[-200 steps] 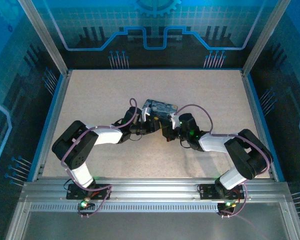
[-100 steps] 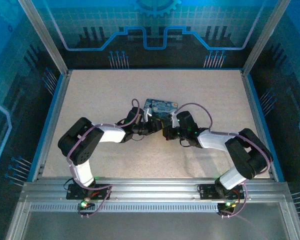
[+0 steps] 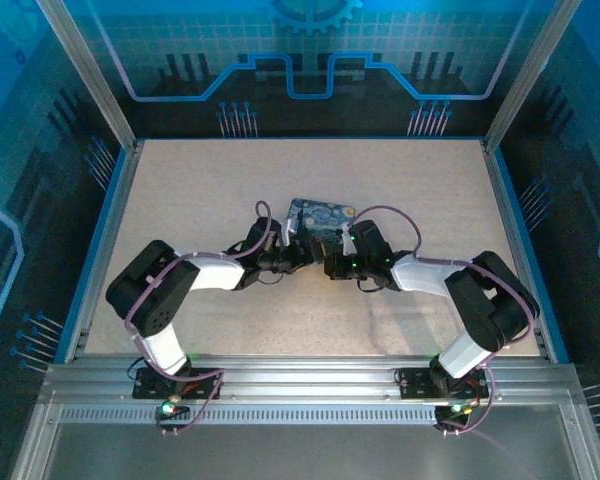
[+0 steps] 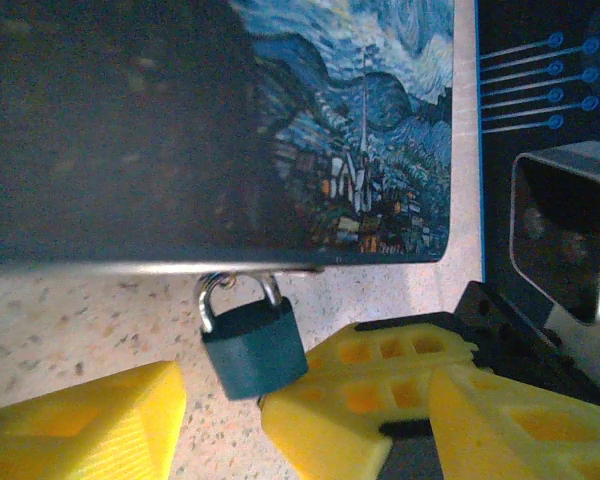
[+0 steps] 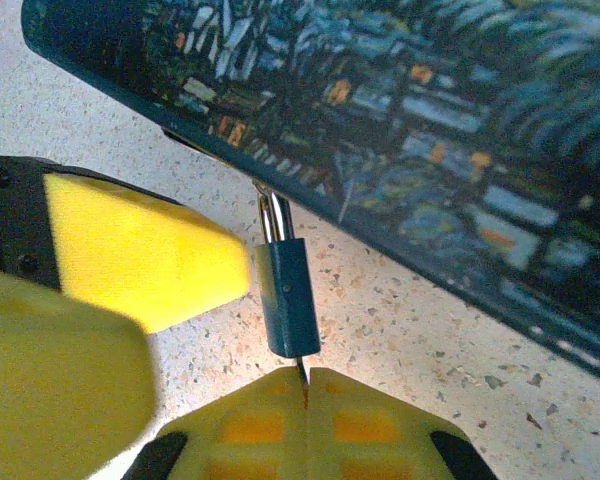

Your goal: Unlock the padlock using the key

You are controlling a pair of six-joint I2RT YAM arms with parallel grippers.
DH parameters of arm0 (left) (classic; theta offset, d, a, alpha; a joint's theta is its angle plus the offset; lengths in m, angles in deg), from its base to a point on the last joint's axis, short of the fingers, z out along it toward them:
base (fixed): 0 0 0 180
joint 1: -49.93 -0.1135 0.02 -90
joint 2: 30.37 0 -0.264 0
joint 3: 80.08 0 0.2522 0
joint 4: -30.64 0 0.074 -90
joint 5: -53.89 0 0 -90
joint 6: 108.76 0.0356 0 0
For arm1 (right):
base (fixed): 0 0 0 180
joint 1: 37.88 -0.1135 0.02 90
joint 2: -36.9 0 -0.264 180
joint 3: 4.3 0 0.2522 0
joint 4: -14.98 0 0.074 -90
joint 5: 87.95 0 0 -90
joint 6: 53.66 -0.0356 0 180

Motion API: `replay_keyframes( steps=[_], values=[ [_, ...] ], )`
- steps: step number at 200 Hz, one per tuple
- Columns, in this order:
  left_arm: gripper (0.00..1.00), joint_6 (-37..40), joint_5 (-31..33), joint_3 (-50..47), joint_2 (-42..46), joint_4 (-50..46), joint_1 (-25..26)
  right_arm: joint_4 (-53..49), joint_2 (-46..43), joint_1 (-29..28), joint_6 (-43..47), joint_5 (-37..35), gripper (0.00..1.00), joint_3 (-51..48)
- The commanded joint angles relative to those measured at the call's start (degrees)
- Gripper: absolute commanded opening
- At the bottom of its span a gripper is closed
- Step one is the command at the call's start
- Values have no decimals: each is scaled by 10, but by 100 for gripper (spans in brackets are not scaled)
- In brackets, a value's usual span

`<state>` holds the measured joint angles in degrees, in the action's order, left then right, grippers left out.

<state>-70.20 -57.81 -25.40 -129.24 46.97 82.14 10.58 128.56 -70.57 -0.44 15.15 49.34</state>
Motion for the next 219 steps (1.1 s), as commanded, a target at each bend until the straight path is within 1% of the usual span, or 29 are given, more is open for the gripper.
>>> replay_keyframes(
  steps=[1,12,23,62,117,160,189,219],
  values=[
    [67,-26,9,-33,32,21,-13,-9,4,-3,-23,15,0,14],
    [61,-35,12,-46,40,31,-16,-5,4,-2,-34,19,0,13],
    [58,-44,12,-51,42,36,-15,-2,2,-2,-48,26,0,11],
    [57,-90,5,-64,23,90,-15,-2,-4,-3,-91,36,0,12],
    [54,-150,-12,-73,-38,183,-15,2,-1,-2,-141,45,0,13],
    [53,-173,-16,-74,-67,224,-13,9,5,-2,-152,54,0,19],
    [52,-191,-19,-66,-90,251,-2,3,4,-2,-151,57,0,22],
    [49,-211,-21,-60,-116,285,2,-1,5,-2,-152,57,0,21]
  ],
)
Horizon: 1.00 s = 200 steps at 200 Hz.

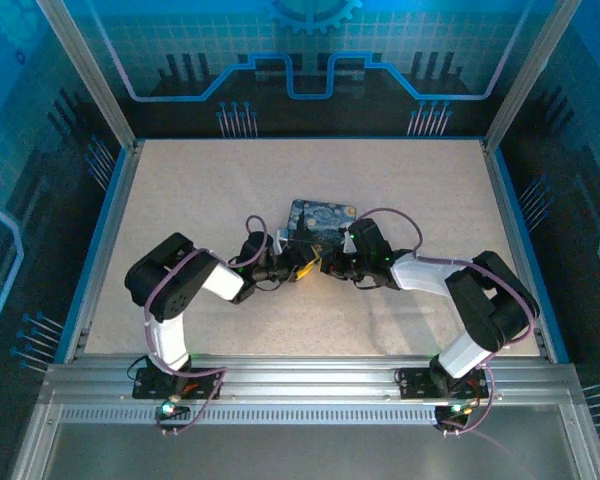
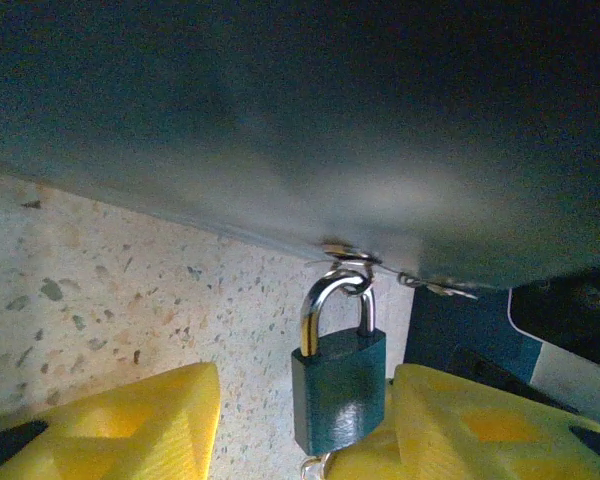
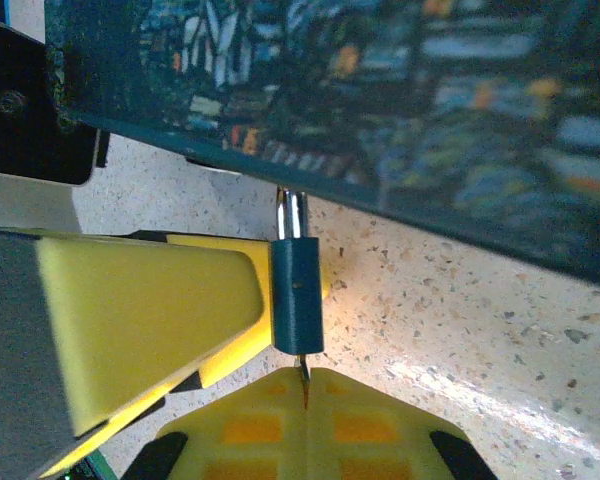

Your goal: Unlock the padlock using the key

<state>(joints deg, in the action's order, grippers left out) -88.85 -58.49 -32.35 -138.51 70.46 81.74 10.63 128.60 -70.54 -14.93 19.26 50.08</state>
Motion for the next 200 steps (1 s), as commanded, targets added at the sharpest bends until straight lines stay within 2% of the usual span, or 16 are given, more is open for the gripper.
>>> replay_keyframes(
  steps=[1,73,131,161,188,200],
  values=[
    [49,-25,-14,10,-24,50,6,-1,4,-2,-7,15,0,13],
    [45,-32,-16,28,-40,54,12,9,3,-2,-20,18,0,12],
    [31,-34,-15,37,-38,53,13,12,-9,1,-27,19,2,4],
    [20,-26,-13,40,-29,40,14,8,-31,6,-24,17,10,-11],
    [7,-19,-8,42,-18,24,15,-8,-58,11,-5,6,28,-31],
    [4,-18,-7,44,-15,20,15,-20,-71,14,8,2,34,-38]
  ],
)
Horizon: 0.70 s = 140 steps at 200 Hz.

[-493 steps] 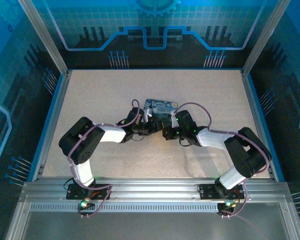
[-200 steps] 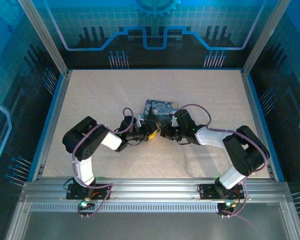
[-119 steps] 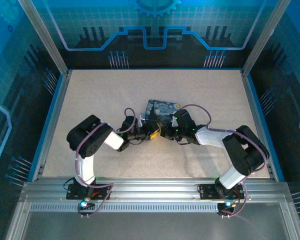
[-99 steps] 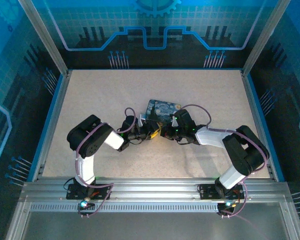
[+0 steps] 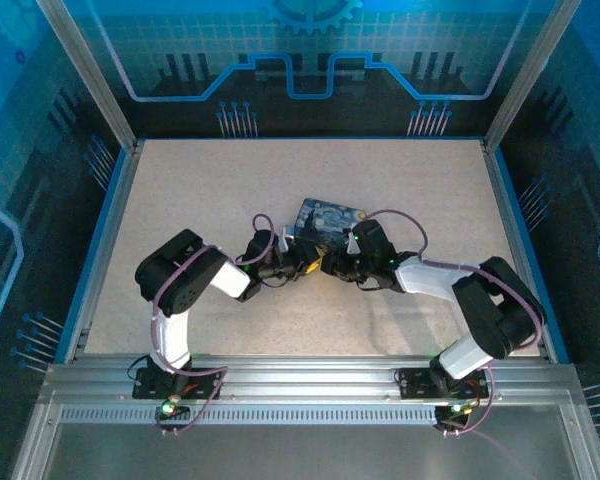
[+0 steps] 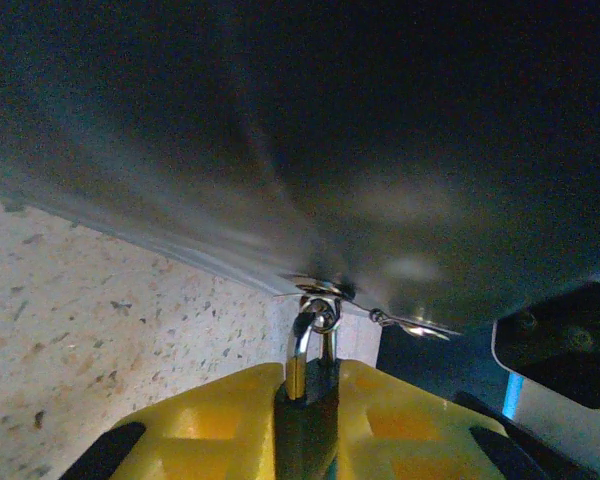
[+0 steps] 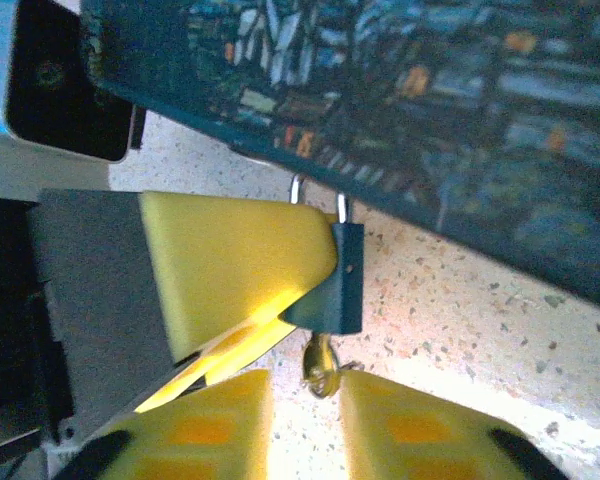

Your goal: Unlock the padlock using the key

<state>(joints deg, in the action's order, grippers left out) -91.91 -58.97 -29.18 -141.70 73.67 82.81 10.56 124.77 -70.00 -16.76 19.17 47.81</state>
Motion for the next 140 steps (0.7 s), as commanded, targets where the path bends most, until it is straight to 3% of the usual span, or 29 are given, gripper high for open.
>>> replay_keyframes(
  steps=[1,69,113,140],
  values=[
    [4,12,-3,12,18,-12,4,-21,-35,9,26,3,35,-16],
    [2,6,5,18,41,-47,6,-182,-207,-3,228,-110,57,2],
    [1,-6,21,21,71,-104,8,-223,-299,-47,382,-200,71,24],
    [0,-19,48,8,89,-107,13,-222,-318,-91,518,-208,80,29]
  ],
)
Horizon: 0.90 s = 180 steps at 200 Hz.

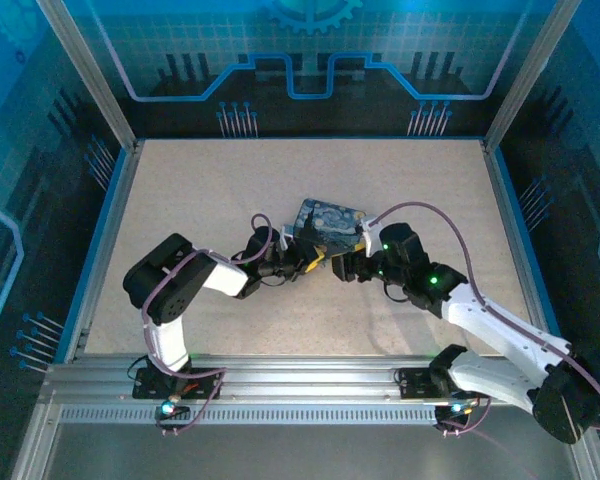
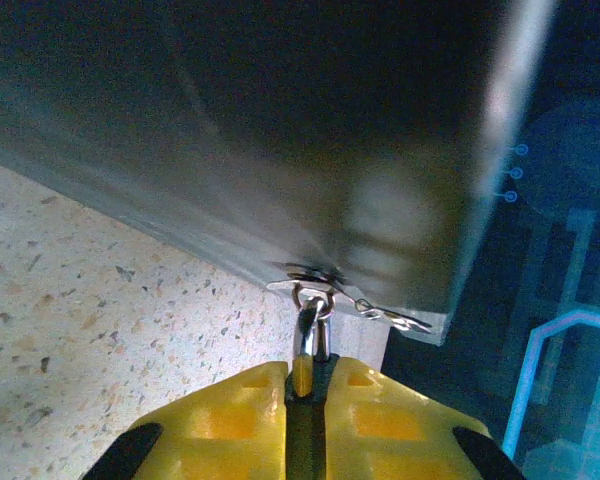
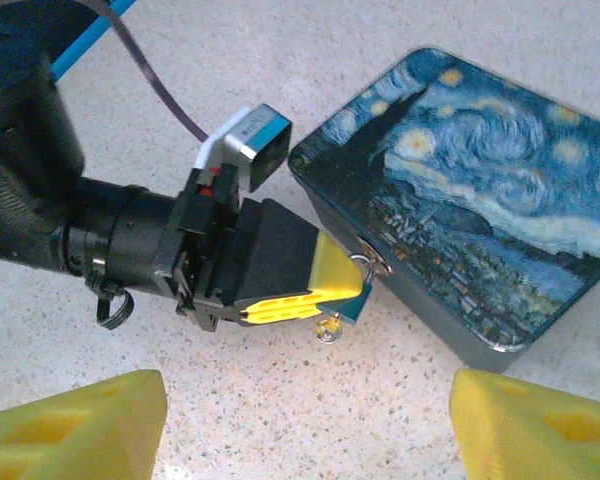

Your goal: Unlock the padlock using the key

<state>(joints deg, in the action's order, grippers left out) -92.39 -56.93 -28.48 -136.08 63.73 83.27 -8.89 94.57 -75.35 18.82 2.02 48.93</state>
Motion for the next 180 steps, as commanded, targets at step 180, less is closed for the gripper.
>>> replay_keyframes(
  steps=[180],
  values=[
    [0,-79,84,-25,117,-45,34,99,107,-144,560,-212,74,-38]
  ],
)
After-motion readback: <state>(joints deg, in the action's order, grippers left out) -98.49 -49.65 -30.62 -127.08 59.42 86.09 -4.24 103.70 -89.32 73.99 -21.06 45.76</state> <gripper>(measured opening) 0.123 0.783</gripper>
